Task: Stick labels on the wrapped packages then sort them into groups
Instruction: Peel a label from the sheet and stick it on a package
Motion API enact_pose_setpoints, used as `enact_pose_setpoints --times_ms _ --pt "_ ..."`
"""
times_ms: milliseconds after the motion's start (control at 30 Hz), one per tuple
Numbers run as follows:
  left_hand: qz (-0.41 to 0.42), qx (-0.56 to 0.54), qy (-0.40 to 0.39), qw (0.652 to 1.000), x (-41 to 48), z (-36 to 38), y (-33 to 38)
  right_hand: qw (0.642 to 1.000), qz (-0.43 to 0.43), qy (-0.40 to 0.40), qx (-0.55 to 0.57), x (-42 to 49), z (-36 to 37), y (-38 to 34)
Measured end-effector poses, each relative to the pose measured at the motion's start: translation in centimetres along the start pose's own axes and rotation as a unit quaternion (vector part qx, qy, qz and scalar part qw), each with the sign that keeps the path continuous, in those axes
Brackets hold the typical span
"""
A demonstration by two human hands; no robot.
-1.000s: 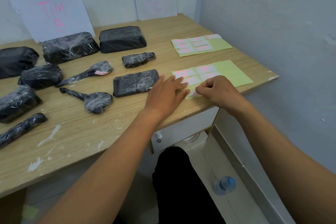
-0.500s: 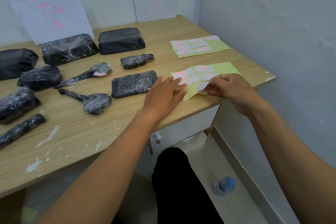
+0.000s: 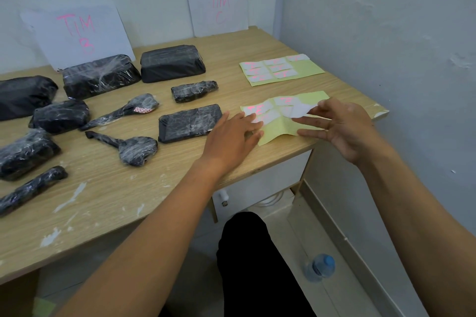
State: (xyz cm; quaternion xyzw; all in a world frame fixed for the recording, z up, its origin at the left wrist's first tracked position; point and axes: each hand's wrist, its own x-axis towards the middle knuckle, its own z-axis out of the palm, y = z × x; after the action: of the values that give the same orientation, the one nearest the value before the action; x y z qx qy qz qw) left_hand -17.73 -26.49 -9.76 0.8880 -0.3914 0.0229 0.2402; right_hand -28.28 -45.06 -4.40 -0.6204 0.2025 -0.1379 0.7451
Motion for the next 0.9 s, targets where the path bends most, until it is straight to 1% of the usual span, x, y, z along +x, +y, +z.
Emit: enact_pose_setpoints --times_ms 67,133,267,333,433,500,633,700,800,900 --pt "0.001 0.001 0.002 1.000 0.0 0.0 0.0 0.999 -0.010 0.000 -0.031 -0.1 -0.1 -0.2" --pt "0.001 -0.001 0.017 1.000 0.0 0.0 0.1 0.995 -0.024 0.001 -0.093 -0.2 0.3 -0.3" --pt "0.029 -0.005 0.081 0.996 -0.3 -0.1 0.5 0.973 -0.071 0.007 -0.218 -0.2 1.9 -0.2" --pt "0.031 -0.031 0.115 0.992 -0.5 -0.2 0.8 0.960 -0.094 0.016 -0.262 -0.1 2.7 -0.1" --pt "-0.002 -0.092 0.150 0.984 -0.8 -0.8 1.1 0.940 -0.122 0.023 -0.318 0.0 3.7 0.1" --pt "-0.018 -0.111 0.157 0.981 -0.9 -1.3 1.5 0.931 -0.134 0.025 -0.338 0.0 4.4 0.2" --pt "-0.009 -0.144 0.164 0.976 -1.3 -2.3 2.0 0.921 -0.153 0.023 -0.358 -0.2 5.8 0.2" --pt "-0.003 -0.143 0.171 0.975 -1.5 -2.6 1.9 0.914 -0.169 0.013 -0.368 -0.4 6.7 0.3" --pt "-0.015 -0.156 0.200 0.967 -2.0 -3.2 1.8 0.904 -0.199 -0.005 -0.378 -0.5 7.9 0.5" --pt "-0.048 -0.198 0.240 0.949 -2.6 -4.1 1.5 0.889 -0.243 -0.025 -0.387 -0.8 8.8 0.7"
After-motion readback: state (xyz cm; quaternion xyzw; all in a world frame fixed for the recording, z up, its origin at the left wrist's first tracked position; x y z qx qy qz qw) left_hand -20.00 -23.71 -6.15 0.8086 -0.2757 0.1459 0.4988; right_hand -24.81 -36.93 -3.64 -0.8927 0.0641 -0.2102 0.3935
